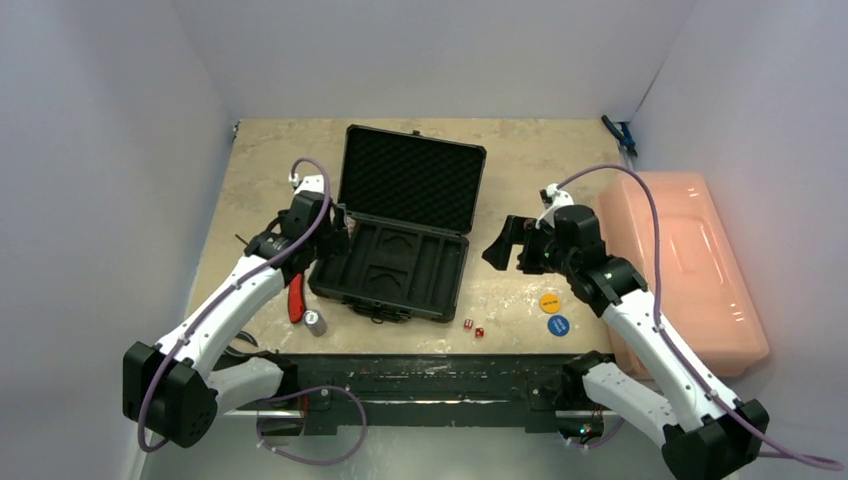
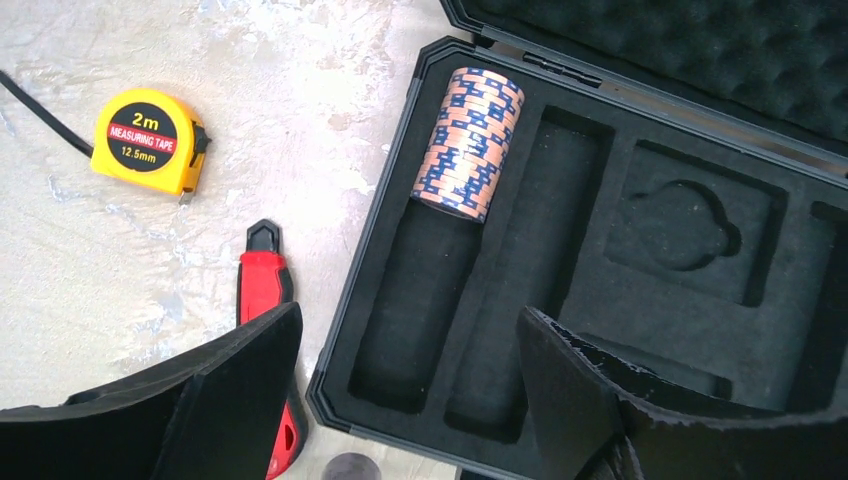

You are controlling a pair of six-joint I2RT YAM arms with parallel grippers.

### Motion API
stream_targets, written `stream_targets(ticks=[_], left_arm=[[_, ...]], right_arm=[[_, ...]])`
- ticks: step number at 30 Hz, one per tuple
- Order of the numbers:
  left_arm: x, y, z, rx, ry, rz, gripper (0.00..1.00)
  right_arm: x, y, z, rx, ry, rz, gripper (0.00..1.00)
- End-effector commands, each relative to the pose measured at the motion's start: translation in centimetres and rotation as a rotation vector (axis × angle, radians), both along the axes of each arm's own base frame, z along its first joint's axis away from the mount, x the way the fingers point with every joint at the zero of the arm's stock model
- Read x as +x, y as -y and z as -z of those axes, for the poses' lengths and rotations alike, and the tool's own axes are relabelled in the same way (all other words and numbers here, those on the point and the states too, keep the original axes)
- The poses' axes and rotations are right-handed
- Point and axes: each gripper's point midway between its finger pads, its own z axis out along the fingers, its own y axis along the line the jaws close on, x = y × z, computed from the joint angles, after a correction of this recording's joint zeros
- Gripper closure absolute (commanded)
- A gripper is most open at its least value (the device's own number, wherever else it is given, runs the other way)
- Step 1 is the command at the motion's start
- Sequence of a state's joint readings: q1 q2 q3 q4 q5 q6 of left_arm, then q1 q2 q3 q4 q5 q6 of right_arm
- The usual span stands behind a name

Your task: Pack up texas hold em set

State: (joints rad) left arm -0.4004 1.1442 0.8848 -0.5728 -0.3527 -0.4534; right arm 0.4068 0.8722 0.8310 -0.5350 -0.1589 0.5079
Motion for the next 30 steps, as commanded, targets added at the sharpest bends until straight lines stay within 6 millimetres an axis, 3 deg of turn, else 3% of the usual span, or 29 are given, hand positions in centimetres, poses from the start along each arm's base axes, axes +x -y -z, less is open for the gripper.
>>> stream_targets(ticks=[1,10,16,23,25,30], left_arm=[[-0.6,0.1,-3.3,-0.026,0.055,0.041,0.22],[-2.9,-0.3,-7.2,0.056,0.114,0.236,0.22],[-3.3,-2.0,-6.0,0.121,0.152,0.201,0.21],[-3.2,-1.7,-5.9,0.107,0.175,0.213,0.21],[-3.2,-1.4,-6.0,0.098,0.178,0.224,0.21],[-3.5,-1.3,-6.2,0.086,0.197,0.231,0.22]], right_arm=[[0.8,-1.2,1.3,0.041,-0.043,-0.003,0.04],[1.5,-4.1,5.5,0.048,-0.173,-0.019,0.17],[1.6,-7.1,7.8,0.017,-0.247,-0.028,0.20],[1.9,-9.1,10.9,-0.048,-0.326,0.013,0.25],[2.1,-9.4,11.6,-0.070,-0.336,0.025,0.30],[3.0,-9.2,13.2,-0.122,-0.351,0.076,0.52]])
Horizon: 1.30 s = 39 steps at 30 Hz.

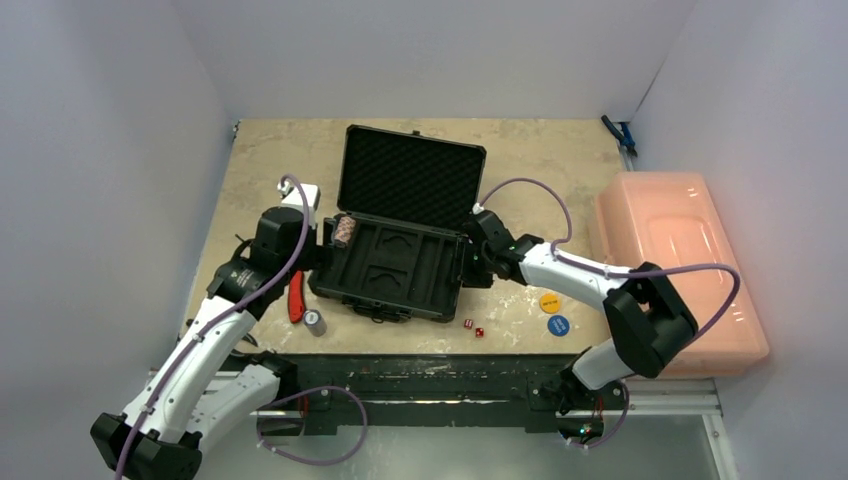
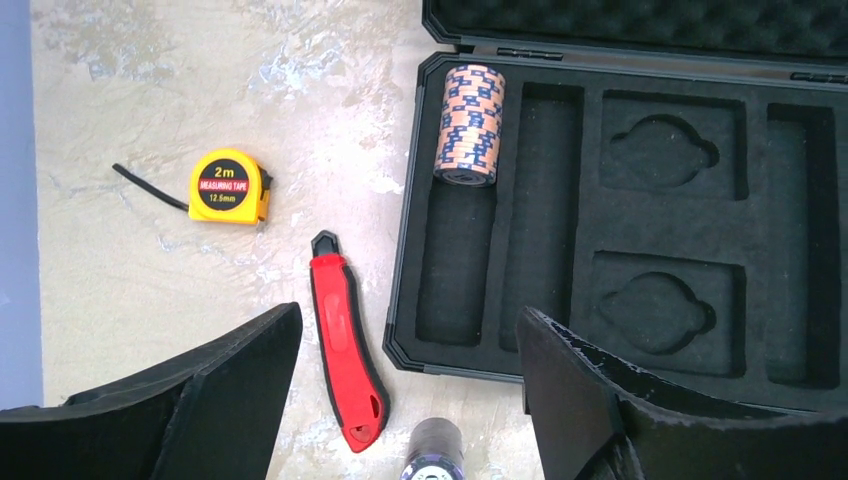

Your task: Pack up texas hold em set

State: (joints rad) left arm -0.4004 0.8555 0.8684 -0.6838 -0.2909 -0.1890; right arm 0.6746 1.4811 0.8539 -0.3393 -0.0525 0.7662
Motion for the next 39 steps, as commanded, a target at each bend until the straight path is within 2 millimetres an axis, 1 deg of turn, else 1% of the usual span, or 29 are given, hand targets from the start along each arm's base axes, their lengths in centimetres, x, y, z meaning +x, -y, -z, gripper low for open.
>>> stream_targets(ticks=[1,5,8,14,16,18,22,26,33,39], left_arm=[[0.4,0.3,-1.3,-0.024,0.069,0.023,0.22],[0.5,0.5,-1.2,-0.027,0.065,0.030,0.22],[0.6,0.7,-1.1,-0.027,0.057,0.036,0.22],[0.8,0.8,-1.0,-0.023,0.054,0.039,0.23],[0.8,0.8,-0.8,-0.019,0.049,0.041,0.23],[0.9,0.8,-0.8,-0.017,0.048,0.043,0.23],[1.0,0.8,-0.6,-0.011,0.042,0.045,0.23],[1.1,0.8,-0.4,-0.006,0.034,0.047,0.24],[1.2,1.2,0.0,-0.007,0.016,0.060,0.25],[1.2,1.4,0.3,-0.012,0.007,0.067,0.25]], right_arm=[[2.6,-0.2,-0.4,-0.029,0.058,0.081,0.56],[3.4,-0.1,0.6,-0.070,0.057,0.102,0.70],[4.2,-0.4,0.9,-0.082,0.054,0.118,0.76],[7.5,0.0,0.7,-0.134,0.089,0.175,0.92],[8.7,0.1,0.7,-0.139,0.098,0.190,0.95],[9.6,0.5,1.5,-0.157,0.092,0.205,0.99],[11.0,1.4,2.1,-0.178,0.106,0.228,1.00],[10.8,3.1,2.5,-0.196,0.111,0.251,1.00],[8.8,7.0,3.3,-0.234,0.109,0.326,1.00],[7.4,9.8,3.1,-0.269,0.125,0.390,1.00]])
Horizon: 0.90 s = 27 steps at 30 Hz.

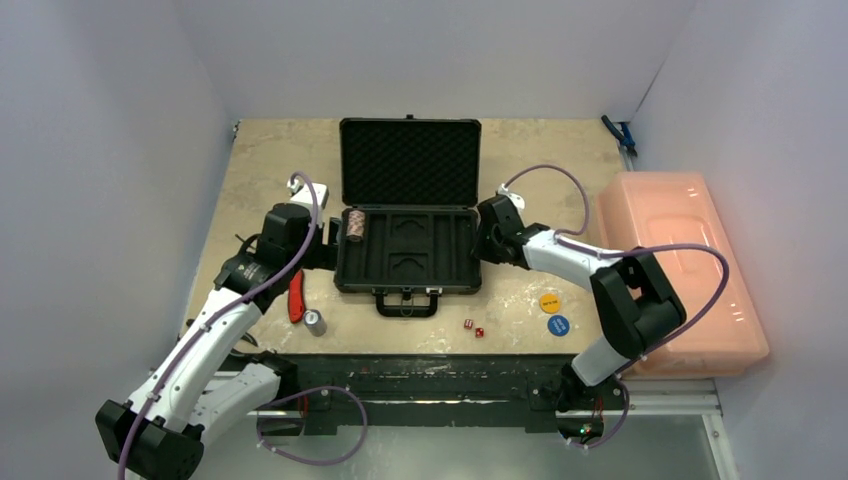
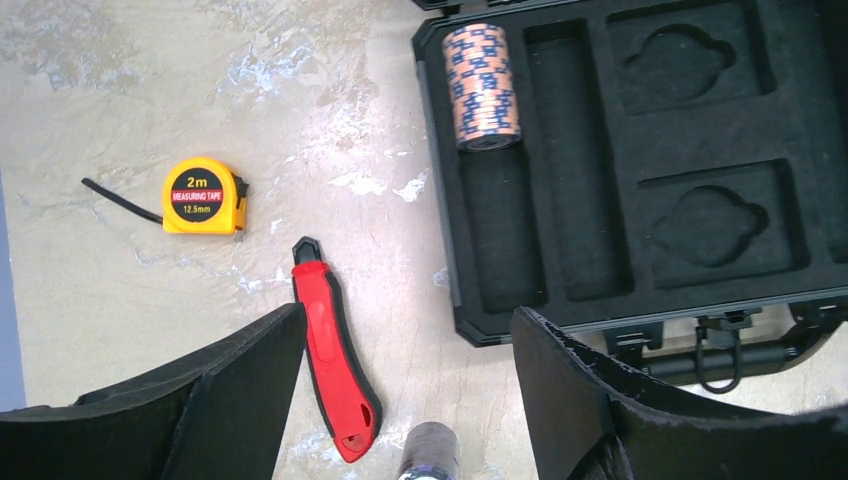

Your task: Pack up texas hold em set

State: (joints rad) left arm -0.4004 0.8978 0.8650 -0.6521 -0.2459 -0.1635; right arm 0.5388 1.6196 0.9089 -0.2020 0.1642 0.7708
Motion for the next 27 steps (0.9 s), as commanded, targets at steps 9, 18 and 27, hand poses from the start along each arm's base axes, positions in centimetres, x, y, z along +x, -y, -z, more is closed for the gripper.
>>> stream_targets(ticks=[9,18,27], left_arm=[[0.3,0.4,-0.2,-0.020,0.018,0.010,0.25],[-0.4,-0.1,-0.4,-0.032,0.010,-0.022,0.25],[-2.6,-0.6,0.4,-0.084,-0.058,-0.093,0.24]], right_arm=[[-2.3,6.8,1.4,-0.162,-0.012,0.163,1.00],[-2.5,7.1,0.1,-0.151,0.028,0.163,0.54],[-2.6,7.3,-1.7,-0.150,0.066,0.136,0.11]])
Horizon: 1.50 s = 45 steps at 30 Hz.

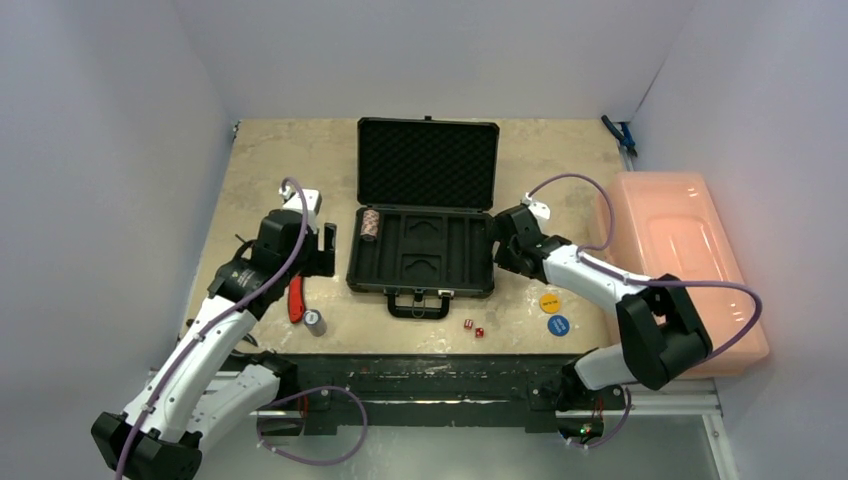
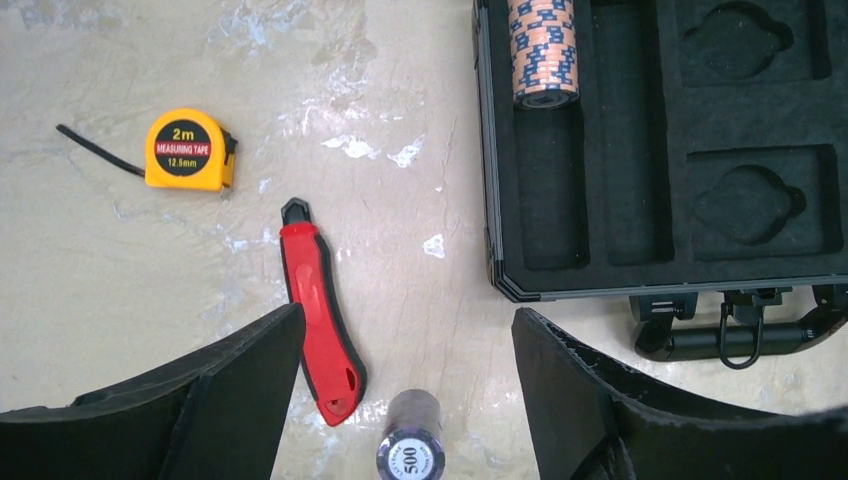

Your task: Pack up texas hold em set

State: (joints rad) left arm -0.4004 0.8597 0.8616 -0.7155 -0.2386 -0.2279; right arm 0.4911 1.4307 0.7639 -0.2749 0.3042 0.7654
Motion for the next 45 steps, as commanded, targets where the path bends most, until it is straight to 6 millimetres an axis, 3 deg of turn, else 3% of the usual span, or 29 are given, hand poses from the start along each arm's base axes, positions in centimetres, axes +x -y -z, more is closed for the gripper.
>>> stream_targets(ticks=[1,6,18,35,45], left_arm=[[-1.5,-0.8,0.3,-0.037,-0.042,-0.082,0.23],[-3.4,-1.8,1.3,-0.059,-0.111,-0.190,0.22],[-6.4,-2.8,3.6,-0.168,-0.233,-0.459,0.18],[-9.3,-2.6,6.6,-0.348,-0.287,-0.668,0.11],[-9.4,-2.0,9.5,-0.351,-0.343,-0.685,0.18]], right_arm=[[0.0,1.1,-1.5,-0.035,0.040,0.006,0.10],[0.2,1.0,-3.2,-0.034,0.076,-0.014,0.01],[0.0,1.1,-6.4,-0.028,0.133,-0.051,0.01],[-0.9,1.1,-7.1,-0.007,0.153,-0.088,0.01],[-1.3,1.2,-7.2,-0.005,0.159,-0.093,0.01]])
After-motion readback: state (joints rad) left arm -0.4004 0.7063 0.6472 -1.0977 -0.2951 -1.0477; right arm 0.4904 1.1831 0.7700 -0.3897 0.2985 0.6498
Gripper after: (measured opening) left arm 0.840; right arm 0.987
